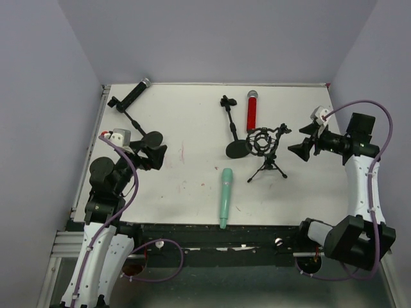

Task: Attach the microphones to the stand

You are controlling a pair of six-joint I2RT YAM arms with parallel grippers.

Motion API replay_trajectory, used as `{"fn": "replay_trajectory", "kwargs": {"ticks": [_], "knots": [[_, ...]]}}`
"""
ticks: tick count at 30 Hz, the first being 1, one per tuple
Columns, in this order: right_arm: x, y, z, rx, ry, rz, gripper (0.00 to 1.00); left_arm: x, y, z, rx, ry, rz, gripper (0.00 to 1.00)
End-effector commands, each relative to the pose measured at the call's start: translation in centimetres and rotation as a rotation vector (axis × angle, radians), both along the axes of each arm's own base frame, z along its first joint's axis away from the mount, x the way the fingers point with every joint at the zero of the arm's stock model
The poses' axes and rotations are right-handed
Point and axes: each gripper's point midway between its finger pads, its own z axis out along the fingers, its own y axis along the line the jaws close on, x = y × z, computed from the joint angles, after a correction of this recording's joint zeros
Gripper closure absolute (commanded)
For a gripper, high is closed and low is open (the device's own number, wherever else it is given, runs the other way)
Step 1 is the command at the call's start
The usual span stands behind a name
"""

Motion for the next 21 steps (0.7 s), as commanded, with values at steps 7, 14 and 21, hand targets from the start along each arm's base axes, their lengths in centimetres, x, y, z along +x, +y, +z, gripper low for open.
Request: {"fn": "replay_trajectory", "kwargs": {"ticks": [7, 14, 21], "knots": [[6.1, -5.4, -0.2, 0.088, 0.100, -0.346, 0.06, -0.9, -0.5, 1.9, -0.022, -0.051, -0.032, 0.02], [13.2, -5.9, -1.5, 0.145, 0.269, -0.514, 0.06, -0.8, -0.4, 1.8, -0.015, -0.052, -0.022, 0.02], [19.5, 0.2, -6.5, 0.124, 0.477, -0.571, 0.06, -0.4, 0.0, 1.2, 0.006, -0.034, -0.003, 0.01]]}}
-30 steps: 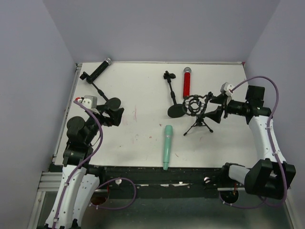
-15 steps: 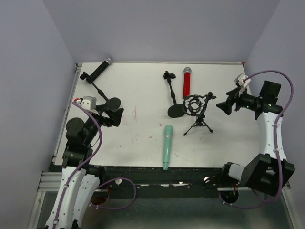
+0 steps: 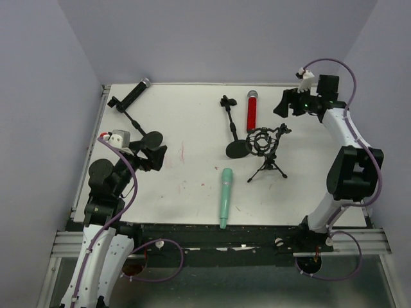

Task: Attach the microphones to the stand

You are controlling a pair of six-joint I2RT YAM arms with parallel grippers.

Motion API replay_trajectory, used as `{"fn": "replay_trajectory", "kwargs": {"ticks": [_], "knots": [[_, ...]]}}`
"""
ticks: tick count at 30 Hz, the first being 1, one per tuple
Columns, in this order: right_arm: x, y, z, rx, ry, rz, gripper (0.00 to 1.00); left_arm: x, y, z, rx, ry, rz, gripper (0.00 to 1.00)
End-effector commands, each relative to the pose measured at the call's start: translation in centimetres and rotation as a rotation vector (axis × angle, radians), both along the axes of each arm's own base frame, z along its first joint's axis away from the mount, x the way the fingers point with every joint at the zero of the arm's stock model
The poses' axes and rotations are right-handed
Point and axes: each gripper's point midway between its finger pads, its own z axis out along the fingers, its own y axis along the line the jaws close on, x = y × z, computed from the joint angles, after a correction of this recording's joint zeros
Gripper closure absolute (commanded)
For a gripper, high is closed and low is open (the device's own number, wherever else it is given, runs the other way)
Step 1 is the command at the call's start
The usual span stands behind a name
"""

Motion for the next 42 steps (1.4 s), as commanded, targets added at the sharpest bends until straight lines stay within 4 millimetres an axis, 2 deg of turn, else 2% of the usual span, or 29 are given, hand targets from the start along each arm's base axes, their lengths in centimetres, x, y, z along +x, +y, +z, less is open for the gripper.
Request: {"fn": "replay_trajectory", "kwargs": {"ticks": [1, 2, 4, 6, 9, 16, 26, 30, 32, 36, 39, 41, 42], "knots": [[4.0, 2.5, -2.9, 0.022, 0.149, -0.148, 0.05, 0.1, 0.2, 0.5, 0.019, -0.012, 0.009, 0.02], [5.0, 3.0, -4.0, 0.020, 0.182, -0.158, 0.00, 0.2, 0.3, 0.5, 0.022, -0.010, 0.013, 0.02], [6.2, 3.9, -5.7, 0.018, 0.240, -0.159, 0.00, 0.4, 0.3, 0.1, 0.030, 0.001, 0.019, 0.01], [6.6, 6.0, -7.0, 0.000, 0.268, -0.129, 0.00, 0.6, 0.4, -0.1, 0.035, 0.010, 0.022, 0.02], [7.3, 7.2, -8.9, -0.074, 0.268, -0.154, 0.00, 0.8, 0.4, -0.4, 0.044, 0.022, 0.023, 0.02], [8.2, 8.8, -11.7, -0.192, 0.268, -0.238, 0.01, 1.1, 0.1, -0.8, 0.047, 0.046, 0.007, 0.01], [8.7, 9.7, -15.3, -0.254, 0.307, -0.259, 0.17, 1.0, 0.1, -0.8, 0.047, 0.046, 0.004, 0.02], [8.5, 8.5, -16.4, -0.305, 0.313, -0.293, 0.32, 0.9, 0.0, -0.8, 0.047, 0.046, 0.001, 0.02], [8.3, 8.0, -16.7, -0.330, 0.311, -0.303, 0.35, 0.9, 0.0, -0.7, 0.046, 0.043, 0.000, 0.02], [7.6, 7.2, -17.3, -0.344, 0.330, -0.311, 0.52, 0.7, 0.0, -0.4, 0.043, 0.032, -0.003, 0.02], [7.7, 5.6, -16.3, -0.319, 0.327, -0.331, 0.67, 0.6, 0.0, -0.2, 0.040, 0.023, -0.004, 0.02], [8.0, 4.4, -14.7, -0.280, 0.306, -0.346, 0.76, 0.5, 0.0, -0.2, 0.038, 0.021, -0.006, 0.02], [8.0, 4.3, -13.8, -0.234, 0.301, -0.326, 0.77, 0.5, 0.0, -0.1, 0.038, 0.019, -0.004, 0.02]]}}
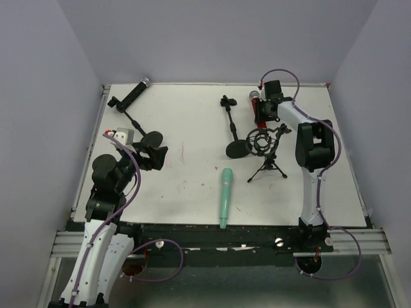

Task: Attach the microphones to the stand

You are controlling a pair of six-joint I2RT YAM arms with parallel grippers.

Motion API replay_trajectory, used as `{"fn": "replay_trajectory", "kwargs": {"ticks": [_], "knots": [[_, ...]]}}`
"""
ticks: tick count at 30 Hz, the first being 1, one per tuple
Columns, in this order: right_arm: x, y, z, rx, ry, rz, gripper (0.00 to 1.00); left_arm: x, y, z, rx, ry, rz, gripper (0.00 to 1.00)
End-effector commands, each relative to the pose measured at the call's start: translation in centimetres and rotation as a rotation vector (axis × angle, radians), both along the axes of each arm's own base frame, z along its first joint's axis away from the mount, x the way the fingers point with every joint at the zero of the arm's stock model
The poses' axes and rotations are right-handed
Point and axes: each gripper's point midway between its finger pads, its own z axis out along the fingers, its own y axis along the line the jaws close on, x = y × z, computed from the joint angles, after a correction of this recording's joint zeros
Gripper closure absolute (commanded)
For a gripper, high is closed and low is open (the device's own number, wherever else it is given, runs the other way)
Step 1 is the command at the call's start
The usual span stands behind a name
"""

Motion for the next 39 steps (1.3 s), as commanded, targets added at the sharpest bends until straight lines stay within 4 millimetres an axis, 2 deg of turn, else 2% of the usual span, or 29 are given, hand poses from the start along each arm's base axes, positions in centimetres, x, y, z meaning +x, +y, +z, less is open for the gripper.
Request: {"fn": "replay_trajectory", "kwargs": {"ticks": [1, 2, 3, 9, 11, 13, 17, 21, 24, 27, 30, 33, 36, 39], "knots": [[-0.3, -3.7, 3.4, 0.077, -0.037, -0.034, 0.80, -0.5, -0.1, 2.1, -0.003, -0.058, -0.012, 0.02], [-0.5, -4.2, 4.3, 0.112, -0.047, -0.025, 0.80, -0.6, -0.1, 2.2, -0.004, -0.062, -0.010, 0.02], [-0.5, -4.8, 6.1, 0.140, -0.079, -0.023, 0.81, -0.6, -0.1, 2.1, -0.005, -0.060, -0.010, 0.02], [-2.1, -9.2, 13.6, 0.225, -0.236, -0.050, 0.82, -0.8, -0.2, 2.4, -0.012, -0.070, -0.019, 0.01], [-2.7, -10.1, 16.5, 0.231, -0.297, -0.058, 0.84, -1.0, -0.4, 2.9, -0.025, -0.083, -0.027, 0.02], [-3.2, -10.6, 20.4, 0.220, -0.371, -0.062, 0.85, -1.4, -0.9, 3.3, -0.040, -0.104, -0.049, 0.02], [-5.3, -9.2, 28.1, 0.251, -0.518, 0.020, 0.87, -2.6, -2.3, 4.7, -0.143, -0.122, -0.132, 0.01], [-9.1, -6.0, 33.9, 0.341, -0.621, 0.183, 0.90, -4.6, -4.4, 8.7, -0.281, -0.131, -0.268, 0.02], [-12.5, -3.4, 37.2, 0.430, -0.671, 0.319, 0.90, -5.8, -5.7, 11.6, -0.388, -0.139, -0.370, 0.01], [-16.4, -0.5, 39.5, 0.536, -0.682, 0.494, 0.90, -6.5, -7.2, 13.9, -0.473, -0.144, -0.460, 0.01], [-20.4, 1.7, 41.3, 0.623, -0.687, 0.662, 0.89, -6.0, -9.0, 15.6, -0.502, -0.128, -0.514, 0.02], [-24.1, 3.4, 42.1, 0.737, -0.652, 0.806, 0.89, -5.9, -11.2, 17.9, -0.512, -0.155, -0.580, 0.02], [-26.7, 4.4, 42.9, 0.838, -0.617, 0.900, 0.89, -6.1, -13.4, 20.5, -0.524, -0.229, -0.628, 0.02], [-27.6, 4.9, 43.1, 0.872, -0.606, 0.941, 0.89, -5.6, -15.8, 22.4, -0.510, -0.279, -0.646, 0.02]]}}
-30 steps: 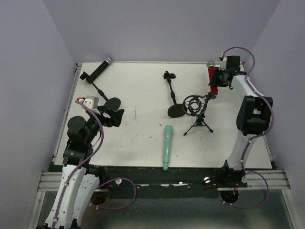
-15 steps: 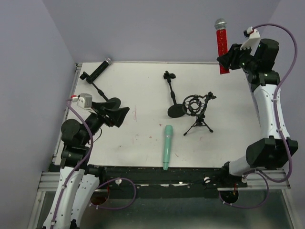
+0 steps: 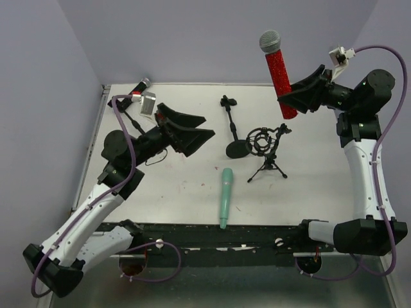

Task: Attach the microphones to the stand

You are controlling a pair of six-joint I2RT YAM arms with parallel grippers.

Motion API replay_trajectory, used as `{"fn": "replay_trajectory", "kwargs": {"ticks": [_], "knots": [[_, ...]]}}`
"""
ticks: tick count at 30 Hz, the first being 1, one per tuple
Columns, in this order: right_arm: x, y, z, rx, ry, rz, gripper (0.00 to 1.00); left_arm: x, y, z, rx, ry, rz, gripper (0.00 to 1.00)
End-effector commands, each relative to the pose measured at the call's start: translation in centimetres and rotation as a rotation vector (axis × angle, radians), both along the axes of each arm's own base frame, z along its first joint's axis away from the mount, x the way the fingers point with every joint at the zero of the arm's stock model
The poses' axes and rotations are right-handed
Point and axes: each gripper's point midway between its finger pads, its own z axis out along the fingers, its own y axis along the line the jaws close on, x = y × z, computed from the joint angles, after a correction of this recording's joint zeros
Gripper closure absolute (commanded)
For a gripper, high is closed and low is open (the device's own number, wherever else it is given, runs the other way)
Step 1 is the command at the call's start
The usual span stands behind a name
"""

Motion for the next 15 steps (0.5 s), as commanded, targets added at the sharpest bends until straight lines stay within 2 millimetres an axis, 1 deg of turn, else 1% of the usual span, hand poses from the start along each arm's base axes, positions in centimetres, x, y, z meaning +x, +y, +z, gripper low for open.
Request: {"fn": "replay_trajectory", "kwargs": {"ticks": [1, 4, 7, 11, 15], "knots": [[-3.9, 1.6, 1.0, 0.024, -0.005, 0.208, 0.89, 0.0, -2.7, 5.7, -0.072, -0.165, 0.017, 0.02], [-4.3, 2.3, 0.5, 0.027, 0.004, 0.239, 0.89, 1.2, -5.1, 7.0, -0.075, -0.209, 0.059, 0.02], [-5.1, 3.0, 0.2, 0.026, 0.001, 0.274, 0.89, 2.4, -7.3, 8.1, -0.085, -0.274, 0.152, 0.02], [-5.6, 3.5, -0.2, 0.023, 0.005, 0.303, 0.89, 4.6, -10.1, 8.4, -0.088, -0.196, 0.174, 0.01], [-6.0, 3.8, -0.5, 0.014, 0.002, 0.330, 0.89, 5.2, -12.2, 9.3, -0.125, -0.175, 0.134, 0.03]]}}
